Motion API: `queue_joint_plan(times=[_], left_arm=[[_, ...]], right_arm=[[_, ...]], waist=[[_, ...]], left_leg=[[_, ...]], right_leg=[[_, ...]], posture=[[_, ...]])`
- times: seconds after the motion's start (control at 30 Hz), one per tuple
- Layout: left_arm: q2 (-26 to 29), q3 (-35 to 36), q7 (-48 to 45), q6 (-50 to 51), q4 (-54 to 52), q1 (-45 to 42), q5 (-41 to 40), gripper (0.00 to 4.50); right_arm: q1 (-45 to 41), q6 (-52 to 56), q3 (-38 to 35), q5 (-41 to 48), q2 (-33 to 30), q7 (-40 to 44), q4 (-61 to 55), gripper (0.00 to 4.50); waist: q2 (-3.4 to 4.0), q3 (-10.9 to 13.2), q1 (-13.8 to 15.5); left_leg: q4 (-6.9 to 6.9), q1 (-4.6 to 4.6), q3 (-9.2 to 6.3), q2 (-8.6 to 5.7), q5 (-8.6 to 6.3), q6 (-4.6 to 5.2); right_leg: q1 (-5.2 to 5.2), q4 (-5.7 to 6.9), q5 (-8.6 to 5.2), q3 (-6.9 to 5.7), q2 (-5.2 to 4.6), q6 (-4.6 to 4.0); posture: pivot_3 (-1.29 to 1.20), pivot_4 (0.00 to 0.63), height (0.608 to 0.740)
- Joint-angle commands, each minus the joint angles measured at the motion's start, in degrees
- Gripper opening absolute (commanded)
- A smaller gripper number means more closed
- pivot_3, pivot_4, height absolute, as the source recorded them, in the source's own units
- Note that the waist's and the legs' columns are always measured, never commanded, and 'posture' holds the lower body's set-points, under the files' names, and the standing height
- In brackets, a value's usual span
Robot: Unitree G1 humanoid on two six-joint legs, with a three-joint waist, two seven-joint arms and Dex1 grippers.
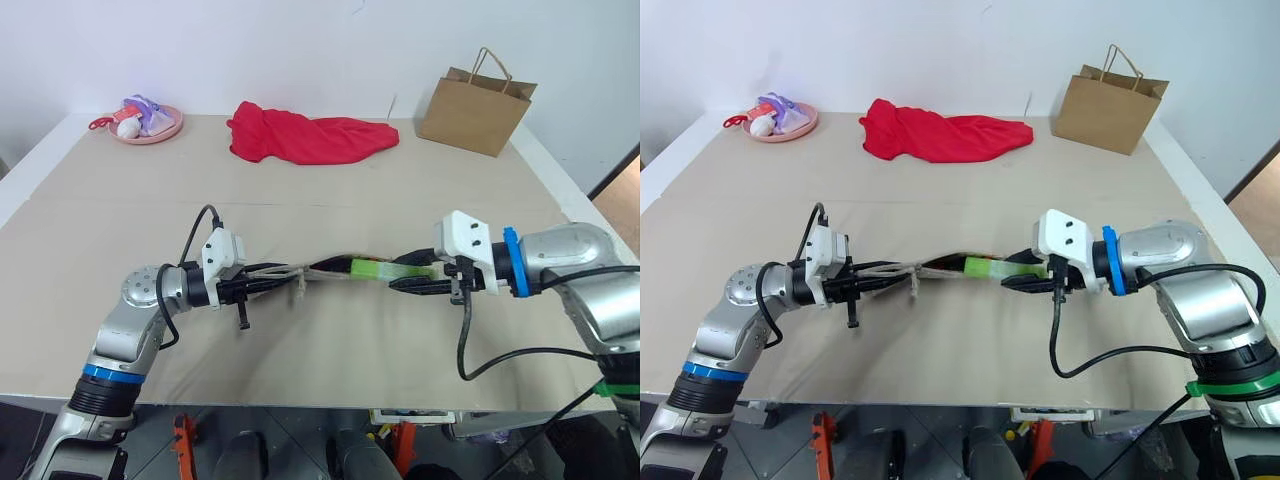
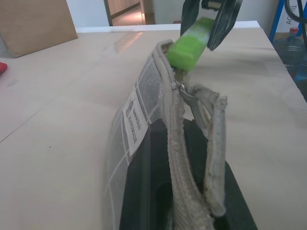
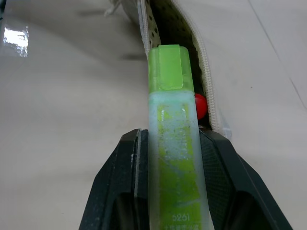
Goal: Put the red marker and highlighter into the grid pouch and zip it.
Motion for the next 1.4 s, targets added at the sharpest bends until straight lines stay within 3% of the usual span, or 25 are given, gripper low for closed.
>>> queue_joint_plan(times=[0.03, 0.37, 0.6, 0.93, 1.0, 1.03, 1.13, 1.4], left_arm=[[0.07, 0.37, 0.01, -0.74, -1.75, -0.47, -0.34, 0.0], [0.25, -0.14, -0.6, -1.46, -1.36, -0.38, 0.45, 0.0], [0.15, -0.22, -0.7, -1.67, -1.61, 0.03, 0.7, 0.0], [0.61, 0.14, -0.62, -1.3, -2.49, 0.88, 0.57, 0.0], [0.5, 0.16, -0.7, -1.31, -2.34, 0.74, 0.65, 0.0], [0.45, 0.21, -0.73, -1.29, -2.29, 0.67, 0.67, 0.0], [0.12, 0.59, -0.42, -0.71, -2.31, 0.53, 0.12, 0.0], [-0.85, 1.35, 1.13, 1.0, -2.34, 0.33, -1.7, 0.0]], right_arm=[[-2.93, -2.17, 1.33, -2.11, 0.91, 1.13, 1.39, 1.12], [-8.3, -5.45, 8.35, -7.37, 6.74, 3.98, 5.51, 1.12], [-14.54, -7.93, 14.21, -12.91, 15.33, 3.06, 10.78, 1.12], [-16.66, -8.39, 15.18, -13.62, 24.97, 2.27, 12.39, 1.12], [-16.44, -6.9, 14.19, -12.55, 26.41, 2.14, 12.83, 2.16], [-16.43, -7.32, 14.0, -13.39, 26.63, 1.27, 13.55, 2.26], [-15.92, -8.39, 13.12, -15.21, 25.29, 0.64, 14.56, 3.54], [-14.12, -6.15, 6.16, -9.25, 18.24, 3.87, 12.1, 3.54]], waist=[[0.0, 0.0, -0.01], [0.0, 0.0, -0.04], [0.0, 0.0, -0.05], [0.0, 0.0, 0.01], [0.0, 0.0, -0.03], [0.0, 0.0, -0.1], [0.0, 0.0, -0.03], [-0.01, 0.0, 0.3]], left_leg=[[0.0, 0.0, 0.0, 0.01, 0.0, 0.0], [0.0, -0.02, -0.01, 0.01, 0.0, 0.0], [0.01, -0.02, 0.0, 0.04, 0.0, -0.01], [0.01, -0.1, -0.03, 0.0, 0.0, -0.01], [0.01, -0.09, -0.02, 0.02, 0.0, -0.01], [0.01, -0.09, -0.02, 0.03, 0.0, -0.01], [0.01, -0.08, -0.06, 0.06, 0.01, -0.02], [0.04, -0.12, -0.02, -0.03, 0.01, -0.02]], right_leg=[[0.0, 0.0, 0.0, -0.01, 0.01, 0.0], [-0.02, 0.0, 0.01, -0.02, 0.02, -0.05], [-0.04, 0.04, 0.04, -0.06, 0.06, -0.11], [-0.06, 0.04, 0.14, -0.09, -0.01, -0.32], [-0.07, 0.04, 0.14, -0.11, 0.02, -0.31], [-0.09, 0.05, 0.14, -0.11, 0.03, -0.31], [-0.08, 0.08, 0.15, -0.16, 0.08, -0.33], [-0.06, 0.06, 0.18, -0.11, -0.07, -0.35]], posture=[[0.0, 0.15, 0.74], [0.0, 0.15, 0.74], [0.0, 0.15, 0.74], [0.0, 0.15, 0.74], [0.0, 0.15, 0.74], [0.0, 0.15, 0.74], [0.0, 0.15, 0.74], [0.0, 0.15, 0.74]])
